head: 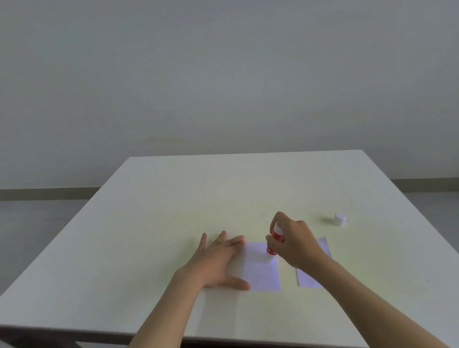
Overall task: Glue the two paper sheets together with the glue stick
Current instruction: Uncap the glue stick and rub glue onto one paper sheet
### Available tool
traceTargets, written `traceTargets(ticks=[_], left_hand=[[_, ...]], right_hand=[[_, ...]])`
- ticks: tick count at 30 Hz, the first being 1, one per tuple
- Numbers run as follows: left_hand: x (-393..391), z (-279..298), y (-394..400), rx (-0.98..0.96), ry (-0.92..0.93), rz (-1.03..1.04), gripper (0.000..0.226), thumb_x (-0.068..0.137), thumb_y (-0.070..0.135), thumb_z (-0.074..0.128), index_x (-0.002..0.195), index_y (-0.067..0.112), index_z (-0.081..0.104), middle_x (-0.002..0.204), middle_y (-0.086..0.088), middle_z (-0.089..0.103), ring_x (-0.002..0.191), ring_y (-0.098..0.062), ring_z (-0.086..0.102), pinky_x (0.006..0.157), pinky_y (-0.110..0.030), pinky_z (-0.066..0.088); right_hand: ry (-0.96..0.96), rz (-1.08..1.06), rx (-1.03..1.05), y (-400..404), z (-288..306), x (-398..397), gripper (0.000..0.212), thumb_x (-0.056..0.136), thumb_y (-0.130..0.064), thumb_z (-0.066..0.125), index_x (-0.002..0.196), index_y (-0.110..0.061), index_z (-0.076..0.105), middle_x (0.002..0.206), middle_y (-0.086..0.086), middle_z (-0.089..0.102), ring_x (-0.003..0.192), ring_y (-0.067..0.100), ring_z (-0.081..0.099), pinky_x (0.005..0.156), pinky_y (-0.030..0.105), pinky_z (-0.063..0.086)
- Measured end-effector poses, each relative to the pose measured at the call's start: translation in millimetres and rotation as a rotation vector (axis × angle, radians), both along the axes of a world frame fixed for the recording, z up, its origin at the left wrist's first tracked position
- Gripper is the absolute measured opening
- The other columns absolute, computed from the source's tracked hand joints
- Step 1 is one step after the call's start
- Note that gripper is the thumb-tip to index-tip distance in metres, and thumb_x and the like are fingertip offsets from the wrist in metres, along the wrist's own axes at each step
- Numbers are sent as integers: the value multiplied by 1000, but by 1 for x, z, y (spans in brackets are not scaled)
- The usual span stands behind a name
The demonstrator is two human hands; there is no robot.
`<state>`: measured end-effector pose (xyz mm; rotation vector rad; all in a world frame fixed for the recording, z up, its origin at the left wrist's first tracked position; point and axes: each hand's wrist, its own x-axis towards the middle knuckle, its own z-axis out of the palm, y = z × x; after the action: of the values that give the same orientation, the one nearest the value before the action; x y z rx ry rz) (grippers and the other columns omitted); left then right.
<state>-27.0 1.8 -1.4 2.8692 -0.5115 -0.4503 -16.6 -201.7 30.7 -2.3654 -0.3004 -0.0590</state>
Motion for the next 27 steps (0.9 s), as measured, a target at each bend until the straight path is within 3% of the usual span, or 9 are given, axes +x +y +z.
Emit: traceTargets(ticks=[5,8,10,12,16,20,24,27], left_hand=[[1,6,-5,-40,46,-63,98,76,60,62,151,32,5,159,20,-1,146,-10,-15,114,-43,-16],[2,10,-6,-23,111,-80,89,80,56,60,150,33,10,159,20,-1,147,-13,-14,115,-44,-16],[2,10,-6,-19,123,-76,89,81,55,60,150,33,9,159,21,-3,147,-15,-13,115,-45,-15],[2,11,-5,-22,126,-73,90,81,55,60,151,33,9,159,21,-2,147,-16,-13,115,-46,-15],[0,12,-6,-22,134,-66,91,80,54,62,151,32,8,158,21,-2,147,-15,-12,116,-47,-15],[0,12,-6,-18,130,-65,91,81,54,61,151,34,6,158,22,-2,147,-14,-13,117,-48,-15],[0,11,-6,-45,125,-50,93,79,53,63,150,35,6,158,23,1,148,-14,-10,116,-48,-15],[0,9,-5,-54,116,-49,91,78,55,63,150,36,10,157,25,1,148,-14,-10,116,-49,-14]], right_hand=[[-5,11,14,0,1,-2,10,80,-8,52,86,-2,46,72,9,72,62,22,58,51,27,39],[25,8,26,-2,4,-1,11,81,-8,53,87,0,48,65,2,69,56,10,54,48,19,37],[68,-15,61,-7,8,-1,10,83,-8,55,88,0,51,61,-3,63,56,16,56,49,19,40],[111,-47,124,-13,14,-1,10,84,-9,57,88,-1,54,66,3,64,54,19,59,48,22,44],[70,-106,185,-16,21,-1,7,84,-9,57,83,-5,52,60,-2,62,52,22,59,46,25,43],[-3,-84,104,-3,17,3,7,84,-8,53,86,-3,49,52,-10,64,51,19,51,40,13,36],[-56,-59,-29,8,7,-1,9,86,-9,49,92,-2,47,75,14,70,70,34,58,59,38,45],[-101,-36,-108,9,4,-7,6,86,-9,48,87,-7,43,67,10,57,65,32,50,55,35,35]])
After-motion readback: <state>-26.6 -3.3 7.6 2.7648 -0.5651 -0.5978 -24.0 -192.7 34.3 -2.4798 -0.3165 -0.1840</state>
